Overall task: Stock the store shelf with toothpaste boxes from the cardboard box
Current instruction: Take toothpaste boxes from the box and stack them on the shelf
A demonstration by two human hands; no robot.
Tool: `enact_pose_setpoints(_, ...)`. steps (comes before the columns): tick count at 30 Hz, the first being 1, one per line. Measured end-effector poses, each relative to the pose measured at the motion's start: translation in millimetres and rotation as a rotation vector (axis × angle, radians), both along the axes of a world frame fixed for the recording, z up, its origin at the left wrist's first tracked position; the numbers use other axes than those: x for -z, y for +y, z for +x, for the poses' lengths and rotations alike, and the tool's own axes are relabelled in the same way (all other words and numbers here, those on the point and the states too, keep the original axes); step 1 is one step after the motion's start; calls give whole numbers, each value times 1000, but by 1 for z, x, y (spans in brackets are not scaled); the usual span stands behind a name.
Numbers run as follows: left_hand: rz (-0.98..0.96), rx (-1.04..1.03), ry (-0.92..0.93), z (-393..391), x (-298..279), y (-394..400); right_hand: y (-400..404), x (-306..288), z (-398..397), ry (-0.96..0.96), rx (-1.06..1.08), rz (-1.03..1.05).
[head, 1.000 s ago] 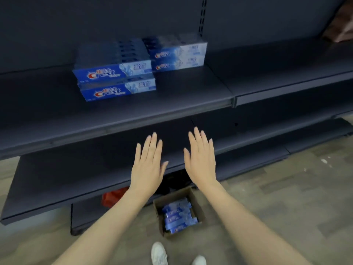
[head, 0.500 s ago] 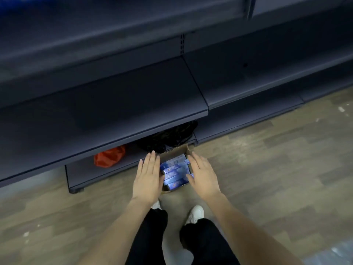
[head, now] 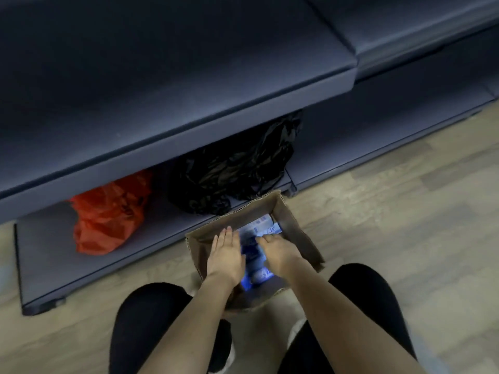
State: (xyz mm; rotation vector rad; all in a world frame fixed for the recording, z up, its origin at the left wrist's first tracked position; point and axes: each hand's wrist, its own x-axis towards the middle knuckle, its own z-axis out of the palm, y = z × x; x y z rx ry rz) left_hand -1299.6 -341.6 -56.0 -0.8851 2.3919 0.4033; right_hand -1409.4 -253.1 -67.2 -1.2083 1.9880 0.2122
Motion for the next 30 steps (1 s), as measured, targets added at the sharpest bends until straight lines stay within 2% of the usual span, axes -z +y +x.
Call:
enact_pose_setpoints(5, 133, -58, -116, -18, 100, -16, -39, 96, -6, 11, -207, 206)
enact_pose_setpoints(8, 168, -38, -152, -27, 145, -23, -52, 133, -4, 11, -214, 296)
enact_pose_setpoints(11, 166, -19, -151, -30, 174, -27, -48, 158, -5, -2, -227, 302)
enact_pose_setpoints(19, 177, -5, -139, -31, 204, -30, -14, 183, 0, -54, -103, 210)
enact_pose_setpoints(23, 141, -31, -80, -32, 205, -31, -3, 185, 5, 13, 119, 232)
enact_pose_setpoints(25, 120, -17, -91, -32, 204, -32, -1, 180, 3, 8, 130, 257)
enact_pose_setpoints(28, 92, 15, -88, -29, 205, -30, -4, 165, 0, -24, 29, 295)
enact_pose_setpoints(30, 86, -3, -52, -27, 205, -29, -3, 164, 5, -34, 222, 353)
